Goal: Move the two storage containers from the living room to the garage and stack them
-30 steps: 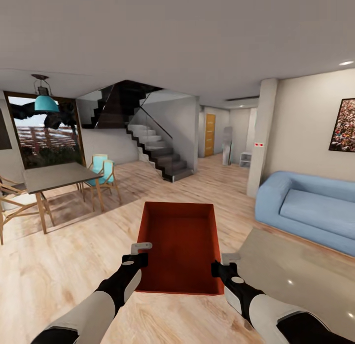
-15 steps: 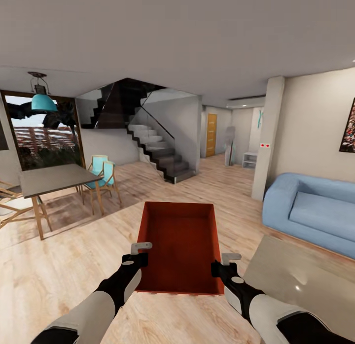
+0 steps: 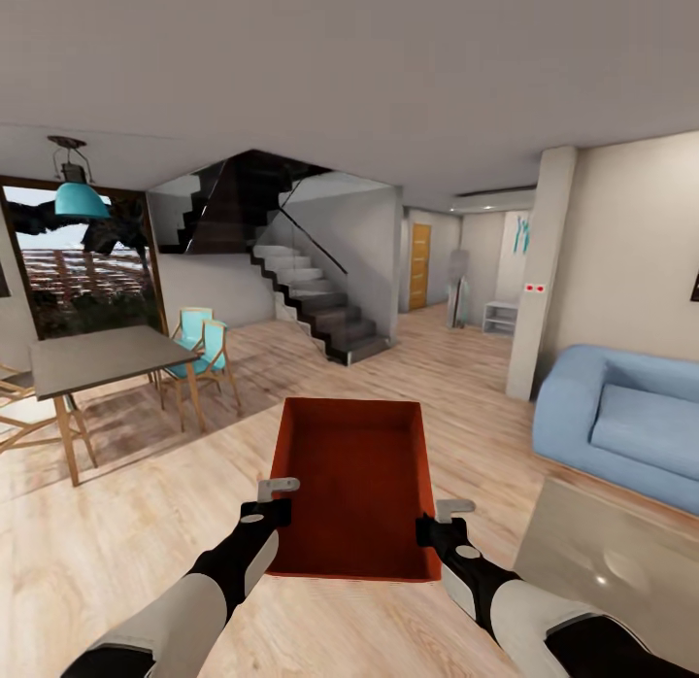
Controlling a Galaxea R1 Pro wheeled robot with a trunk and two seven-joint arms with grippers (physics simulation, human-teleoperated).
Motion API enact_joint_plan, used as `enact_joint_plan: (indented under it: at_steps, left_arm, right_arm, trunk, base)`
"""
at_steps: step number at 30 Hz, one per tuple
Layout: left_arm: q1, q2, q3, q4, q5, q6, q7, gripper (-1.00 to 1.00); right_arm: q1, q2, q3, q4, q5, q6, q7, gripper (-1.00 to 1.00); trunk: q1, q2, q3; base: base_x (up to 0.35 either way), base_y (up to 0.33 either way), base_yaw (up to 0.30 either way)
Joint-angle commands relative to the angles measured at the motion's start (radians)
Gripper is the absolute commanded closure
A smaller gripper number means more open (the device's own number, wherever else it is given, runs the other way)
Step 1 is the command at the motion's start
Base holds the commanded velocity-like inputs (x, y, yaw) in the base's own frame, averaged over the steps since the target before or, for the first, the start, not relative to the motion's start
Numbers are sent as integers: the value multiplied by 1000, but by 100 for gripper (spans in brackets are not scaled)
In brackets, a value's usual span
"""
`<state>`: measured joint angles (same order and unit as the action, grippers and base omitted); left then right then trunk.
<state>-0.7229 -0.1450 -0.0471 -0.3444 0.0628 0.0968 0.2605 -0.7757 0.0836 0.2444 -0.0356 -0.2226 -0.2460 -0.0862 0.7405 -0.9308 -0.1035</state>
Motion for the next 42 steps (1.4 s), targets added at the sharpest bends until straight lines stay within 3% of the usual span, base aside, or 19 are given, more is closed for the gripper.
enact_joint_plan:
  at_steps: [1,27,42]
  left_arm:
    - [-1,16,55,-3,2,7,11,100]
    - [-1,19,56,1,3,7,11,100]
    - [-1,18,56,1,3,9,11,100]
  right_arm:
    - [-1,-1,-33,-1,-6,-3,-8,100]
    - [-1,-1,-33,-1,-6,-4,-7,100]
    - [-1,-1,-33,5,-6,-3,-7,100]
  trunk:
    - [1,-1,-2]
    - [1,-1,-2]
    - [1,-1,-2]
  base:
    - [321,153,0]
    - [321,52,-1]
    - [315,139,-264]
